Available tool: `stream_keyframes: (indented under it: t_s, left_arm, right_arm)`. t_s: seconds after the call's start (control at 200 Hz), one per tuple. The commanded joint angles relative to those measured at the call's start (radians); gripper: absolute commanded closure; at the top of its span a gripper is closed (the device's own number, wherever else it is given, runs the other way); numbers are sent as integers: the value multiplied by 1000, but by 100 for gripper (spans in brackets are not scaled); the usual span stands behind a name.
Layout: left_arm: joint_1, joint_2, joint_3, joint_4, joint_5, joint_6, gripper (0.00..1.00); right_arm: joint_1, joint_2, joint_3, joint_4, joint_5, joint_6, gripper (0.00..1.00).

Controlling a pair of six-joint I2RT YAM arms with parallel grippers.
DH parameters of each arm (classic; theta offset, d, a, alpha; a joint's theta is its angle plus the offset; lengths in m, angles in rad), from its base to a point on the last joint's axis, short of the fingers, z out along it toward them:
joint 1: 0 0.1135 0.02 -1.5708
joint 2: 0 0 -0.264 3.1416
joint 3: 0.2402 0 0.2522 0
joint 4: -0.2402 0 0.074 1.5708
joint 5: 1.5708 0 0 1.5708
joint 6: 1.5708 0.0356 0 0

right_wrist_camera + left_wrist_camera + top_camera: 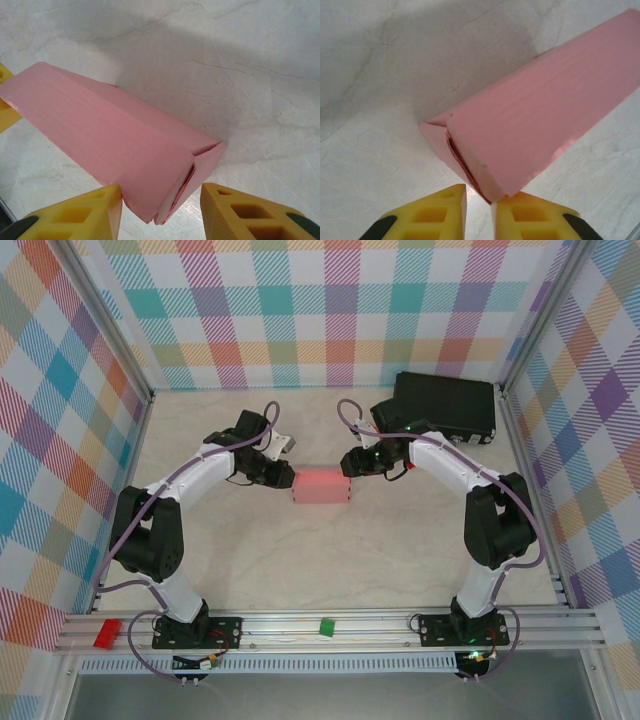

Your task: Fold the paper box

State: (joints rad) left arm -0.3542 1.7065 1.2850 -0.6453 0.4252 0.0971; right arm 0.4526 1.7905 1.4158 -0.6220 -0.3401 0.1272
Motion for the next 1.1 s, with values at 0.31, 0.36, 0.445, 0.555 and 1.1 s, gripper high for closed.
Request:
stream_keyframes:
  t_s: [0.31,0.36,0.445,0.555,1.1]
  left_arm:
    - [-11,-132,-79,32,57,44,55]
    - [-11,-141,-85,48,81,43,52]
    - [-11,-153,-97,89,98,22,48]
    - [-11,-153,-105,147,43,-57,44]
    - [-13,-33,-56,124,-25,-199,50]
  right_arm:
    - [-4,34,26,-35,-4,5,55]
    - [-3,35,25,-35,-6,6,55]
    - [-3,37,23,-36,-7,6,55]
    - [-3,39,21,-35,-10,5,55]
    - [-3,46,-1,-34,-26,7,54]
